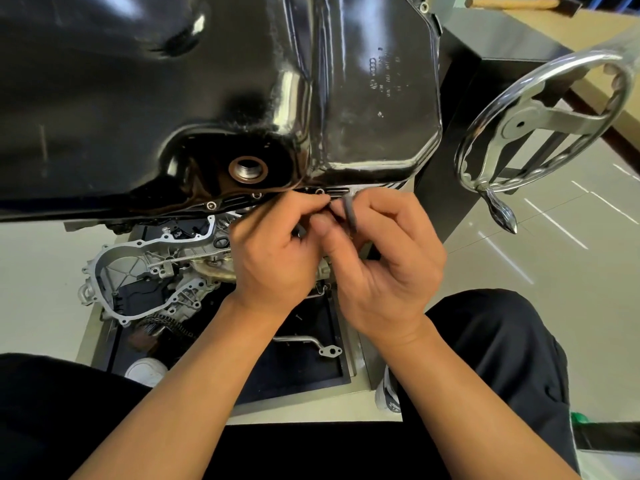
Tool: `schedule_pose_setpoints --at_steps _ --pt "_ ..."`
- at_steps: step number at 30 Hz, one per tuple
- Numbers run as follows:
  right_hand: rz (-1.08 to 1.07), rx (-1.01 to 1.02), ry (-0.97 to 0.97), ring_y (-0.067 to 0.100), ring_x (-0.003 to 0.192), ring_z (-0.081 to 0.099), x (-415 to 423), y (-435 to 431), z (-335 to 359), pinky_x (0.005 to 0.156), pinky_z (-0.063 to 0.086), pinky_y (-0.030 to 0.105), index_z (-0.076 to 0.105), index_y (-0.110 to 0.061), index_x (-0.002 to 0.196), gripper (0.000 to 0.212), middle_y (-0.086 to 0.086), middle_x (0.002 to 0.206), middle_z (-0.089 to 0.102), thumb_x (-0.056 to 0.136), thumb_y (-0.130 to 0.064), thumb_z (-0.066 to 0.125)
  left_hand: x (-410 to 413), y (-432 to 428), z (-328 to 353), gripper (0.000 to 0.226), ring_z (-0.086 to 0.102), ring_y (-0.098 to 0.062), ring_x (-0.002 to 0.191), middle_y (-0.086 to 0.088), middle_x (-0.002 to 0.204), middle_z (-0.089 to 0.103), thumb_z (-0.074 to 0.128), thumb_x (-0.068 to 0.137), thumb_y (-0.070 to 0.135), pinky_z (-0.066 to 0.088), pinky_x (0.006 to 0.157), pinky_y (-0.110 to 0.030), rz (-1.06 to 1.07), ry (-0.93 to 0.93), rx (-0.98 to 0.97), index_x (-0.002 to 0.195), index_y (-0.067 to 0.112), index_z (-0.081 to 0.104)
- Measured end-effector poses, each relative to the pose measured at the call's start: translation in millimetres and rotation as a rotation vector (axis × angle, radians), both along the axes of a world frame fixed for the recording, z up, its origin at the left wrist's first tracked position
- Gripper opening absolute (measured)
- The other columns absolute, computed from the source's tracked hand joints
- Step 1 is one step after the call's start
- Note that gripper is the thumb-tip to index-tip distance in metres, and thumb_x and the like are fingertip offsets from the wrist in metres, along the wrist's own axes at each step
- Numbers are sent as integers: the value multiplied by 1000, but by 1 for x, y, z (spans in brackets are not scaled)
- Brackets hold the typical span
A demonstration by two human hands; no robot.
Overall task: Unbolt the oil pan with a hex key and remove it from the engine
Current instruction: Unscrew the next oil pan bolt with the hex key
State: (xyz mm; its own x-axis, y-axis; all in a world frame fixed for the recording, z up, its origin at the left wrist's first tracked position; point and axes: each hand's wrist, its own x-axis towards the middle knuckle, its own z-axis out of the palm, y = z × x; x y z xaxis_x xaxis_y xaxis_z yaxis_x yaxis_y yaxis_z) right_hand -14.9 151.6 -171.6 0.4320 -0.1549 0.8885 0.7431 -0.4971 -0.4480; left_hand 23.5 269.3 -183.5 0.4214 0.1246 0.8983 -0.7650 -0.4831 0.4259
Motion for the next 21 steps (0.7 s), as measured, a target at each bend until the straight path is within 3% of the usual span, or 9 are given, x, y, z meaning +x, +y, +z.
schedule_pose_setpoints --at_steps 4,7,9,12,16,19,21 --pt "-7 2 1 16 82 62 -2 4 -1 77 50 22 73 10 96 17 17 87 66 79 13 75 -3 -3 -1 14 52 9 73 14 78 60 62 98 22 41 73 -5 5 -9 -18 100 12 71" --pt "-24 8 -25 18 85 67 0 4 0 80 52 24 71 12 100 26 18 90 71 76 18 77 -1 -1 -4 19 57 6 80 -3 81 72 60 98 9 48 78 -12 -47 -12 57 110 1 72" --pt "-55 7 -44 19 86 70 -1 3 -1 81 55 25 68 9 107 33 15 94 73 76 17 77 -1 -1 -3 16 63 -2 79 -4 84 73 62 93 -1 51 74 -17 -51 -8 78 104 -2 74" --pt "-22 37 -65 21 85 72 -3 6 -2 80 57 28 64 5 113 34 8 97 72 82 10 76 -3 -4 0 11 59 2 75 4 79 68 65 91 -1 46 74 -8 27 5 43 93 -1 76" --pt "7 48 -17 22 86 71 -2 2 2 70 57 32 71 1 102 26 12 96 74 80 -4 84 -4 -5 5 2 55 4 71 12 78 62 76 83 0 39 72 -1 40 38 16 82 1 75" --pt "16 66 -14 20 86 71 0 -2 4 77 56 28 74 5 91 19 14 92 74 76 4 85 -6 -6 8 6 55 2 66 5 68 67 73 85 2 39 68 -2 60 28 -6 79 1 75" --pt "45 48 -3 20 84 71 0 -1 3 76 57 33 74 7 88 14 14 89 74 77 7 82 -5 -6 7 15 60 -4 64 0 67 69 68 91 10 42 65 -5 60 13 -36 81 1 75"
